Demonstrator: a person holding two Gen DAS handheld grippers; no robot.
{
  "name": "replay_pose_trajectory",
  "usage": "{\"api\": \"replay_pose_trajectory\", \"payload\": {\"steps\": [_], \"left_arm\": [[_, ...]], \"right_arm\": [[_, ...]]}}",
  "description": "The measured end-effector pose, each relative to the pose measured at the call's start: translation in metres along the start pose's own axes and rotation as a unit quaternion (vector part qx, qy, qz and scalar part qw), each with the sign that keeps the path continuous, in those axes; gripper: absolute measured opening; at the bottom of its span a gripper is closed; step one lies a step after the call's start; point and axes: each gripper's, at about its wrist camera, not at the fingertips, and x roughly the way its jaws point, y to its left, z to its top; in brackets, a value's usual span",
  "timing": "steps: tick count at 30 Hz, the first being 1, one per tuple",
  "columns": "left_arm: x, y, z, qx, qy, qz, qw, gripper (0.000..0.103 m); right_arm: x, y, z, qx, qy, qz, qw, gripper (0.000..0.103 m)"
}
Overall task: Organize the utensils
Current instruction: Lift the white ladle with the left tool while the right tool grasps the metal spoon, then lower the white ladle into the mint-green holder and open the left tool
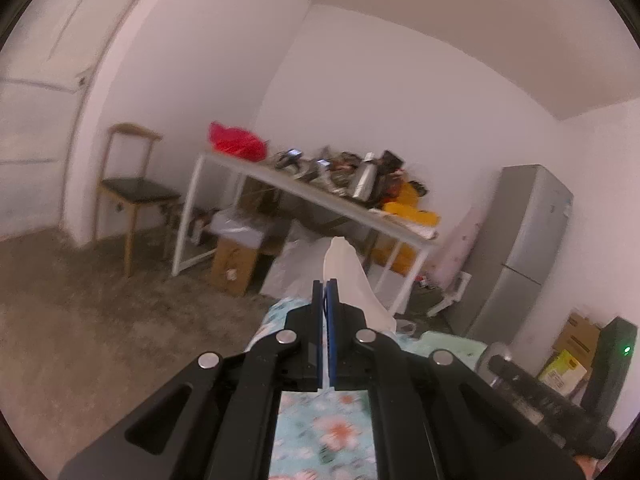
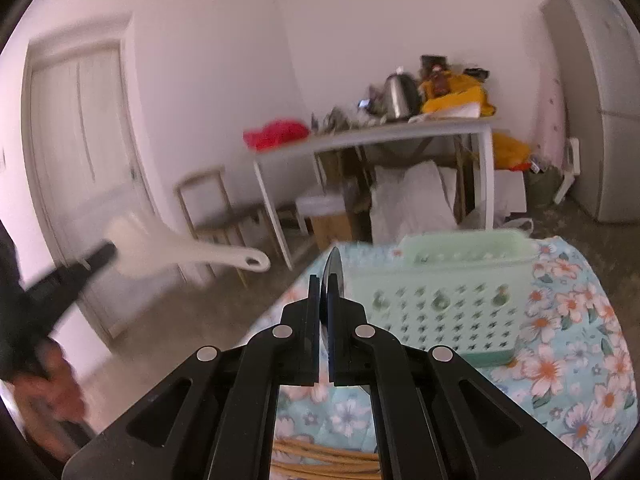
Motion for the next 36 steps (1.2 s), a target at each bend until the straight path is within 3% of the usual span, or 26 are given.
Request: {"api": "replay_pose_trajectory", "payload": {"steps": [6,10,14,20,26,36], "left_arm": [[0.033,-0.051,0.009,0.052,0.007,-0.03,0.9982,0.001],[0.059,-0.08,0.005,0.105,0.024,-0.028,0.9938,0.001],[0.082,-0.106,-0.004,0.179,0.029,-0.007,0.9833,0.001],[0.103,-0.121,-0.018,0.244,0.049,0.019,0.9682,0.001],[0.12,-0.127,-0.026,0.255,0.083,0.013,0.9632,0.001],[0.135,-0.127,-0.014,0.241,0.126,-0.017,0.9623,0.001]], "right_arm": [[-0.036,-0.028,0.016,0.051,-0.047,0.028,0.997,0.001],[-0.057,-0.038,0.023,0.055,-0.069,0.029,0.996,0.001],[-0.072,-0.045,0.025,0.054,-0.082,0.028,0.995,0.001],[-0.077,-0.058,0.024,0.059,-0.081,0.026,0.995,0.001],[-0.084,-0.066,0.023,0.063,-0.08,0.023,0.994,0.001],[-0.089,-0.069,0.026,0.068,-0.083,0.016,0.994,0.001]]}}
